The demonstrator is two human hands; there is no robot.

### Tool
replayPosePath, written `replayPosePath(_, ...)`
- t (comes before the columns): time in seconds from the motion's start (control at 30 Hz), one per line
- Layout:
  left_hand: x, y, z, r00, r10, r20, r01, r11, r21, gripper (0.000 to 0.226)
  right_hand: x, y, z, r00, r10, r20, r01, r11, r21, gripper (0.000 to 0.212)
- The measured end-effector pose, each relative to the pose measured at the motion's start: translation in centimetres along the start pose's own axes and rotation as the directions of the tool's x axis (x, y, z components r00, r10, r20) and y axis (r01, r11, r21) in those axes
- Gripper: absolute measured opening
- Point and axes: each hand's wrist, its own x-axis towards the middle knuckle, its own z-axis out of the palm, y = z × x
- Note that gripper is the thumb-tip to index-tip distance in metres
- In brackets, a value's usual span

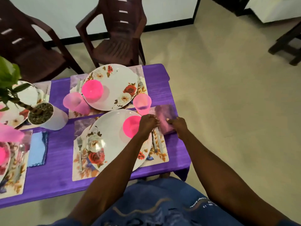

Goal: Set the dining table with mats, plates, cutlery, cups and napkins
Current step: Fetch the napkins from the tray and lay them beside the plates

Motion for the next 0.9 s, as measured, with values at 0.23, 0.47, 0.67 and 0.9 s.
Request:
replayPosePath(0.23,-1.9,1.0,0.1,0.977,0.142,-0.160,-0.124,0.986,0.113,0.017,0.5,-0.9,0.1,0.987,-0.160,-0.009,0.141,0.892,-0.430,0.032)
replayPosePath(0.47,-2.9,1.3,0.4,0.920,0.282,-0.273,-0.222,0.947,0.232,0.014,0.1,-0.9,-0.6,0.980,-0.196,0.012,0.167,0.797,-0.581,0.050)
replayPosePath(0.67,-3.3,1.0,0.4,0.879,0.360,-0.312,-0.276,0.918,0.284,0.015,0.2,-0.9,-1.7,0.977,-0.212,0.010,0.178,0.795,-0.580,0.033)
replayPosePath(0.9,-4.2,-1.0,-0.3,0.776,0.590,-0.224,-0.351,0.698,0.624,0.022,-1.7,-0.6,-1.4,0.857,-0.505,-0.102,0.339,0.701,-0.627,0.020)
